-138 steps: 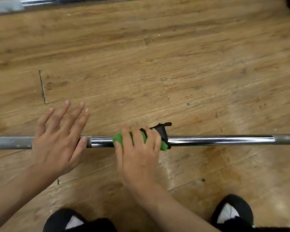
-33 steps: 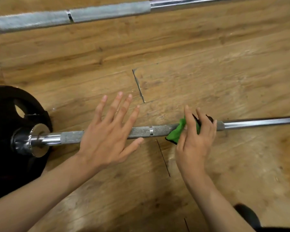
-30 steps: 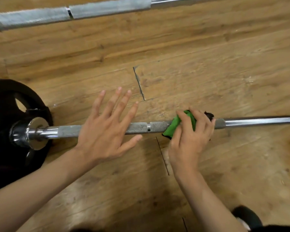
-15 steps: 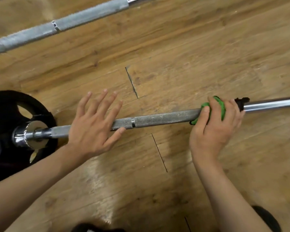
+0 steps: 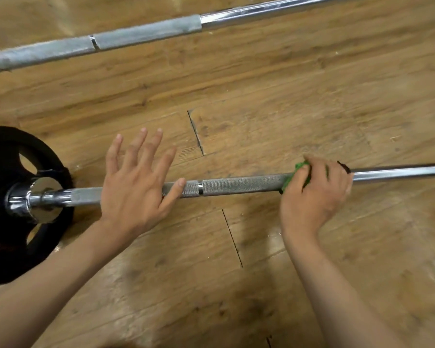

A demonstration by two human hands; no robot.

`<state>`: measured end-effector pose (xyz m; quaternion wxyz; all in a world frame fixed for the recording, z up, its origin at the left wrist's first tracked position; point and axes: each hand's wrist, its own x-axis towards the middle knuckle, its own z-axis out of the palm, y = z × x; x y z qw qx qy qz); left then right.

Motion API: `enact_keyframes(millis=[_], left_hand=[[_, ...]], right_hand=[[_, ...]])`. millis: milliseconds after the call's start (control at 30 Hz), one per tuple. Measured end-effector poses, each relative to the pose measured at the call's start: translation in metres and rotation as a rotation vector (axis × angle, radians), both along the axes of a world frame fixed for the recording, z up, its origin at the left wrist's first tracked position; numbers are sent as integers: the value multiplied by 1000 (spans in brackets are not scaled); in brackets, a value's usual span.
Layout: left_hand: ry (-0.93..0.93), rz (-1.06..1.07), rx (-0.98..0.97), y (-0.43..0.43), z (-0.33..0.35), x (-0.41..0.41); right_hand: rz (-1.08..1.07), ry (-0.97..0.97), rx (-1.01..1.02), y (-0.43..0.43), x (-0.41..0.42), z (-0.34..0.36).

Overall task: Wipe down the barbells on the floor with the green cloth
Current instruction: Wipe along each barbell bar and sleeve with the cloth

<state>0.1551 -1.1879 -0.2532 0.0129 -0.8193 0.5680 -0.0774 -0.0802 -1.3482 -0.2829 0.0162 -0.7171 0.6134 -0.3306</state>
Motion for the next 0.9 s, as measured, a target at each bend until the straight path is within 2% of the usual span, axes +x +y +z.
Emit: enact_keyframes(millis=[67,167,233,267,300,400,467,500,567,633,733,800,900], left_hand=[[-4,-6,0,-1,0,-1],[25,-19,28,2,0,2],[55,-31,47,5,0,5],[68,-38,50,6,0,5],[77,-44,44,6,0,5],[71,-54,30,6,0,2],[67,-51,30,4,1,-1],[65,-48,28,4,2,-2],[65,-36,28,6,2,-2],[78,-40,36,7,2,-4],[98,-64,56,13,3,-4],[112,-65,52,16,4,-5],[113,-55,46,20,3,-9]], right_hand=[[81,-4,-12,32,39,4],[407,46,-8,73,78,13],[593,145,-51,59,62,14],[614,195,-75,46,45,12],[565,227,-88,32,24,10],[184,169,-57,-10,-27,4],[-19,97,12,-14,-20,6],[-56,87,28,-5,-2,7],[55,99,13,32,47,10],[293,135,-5,69,86,16],[612,223,-9,78,83,21],[579,251,-19,56,40,17],[202,192,-7,9,-25,10]])
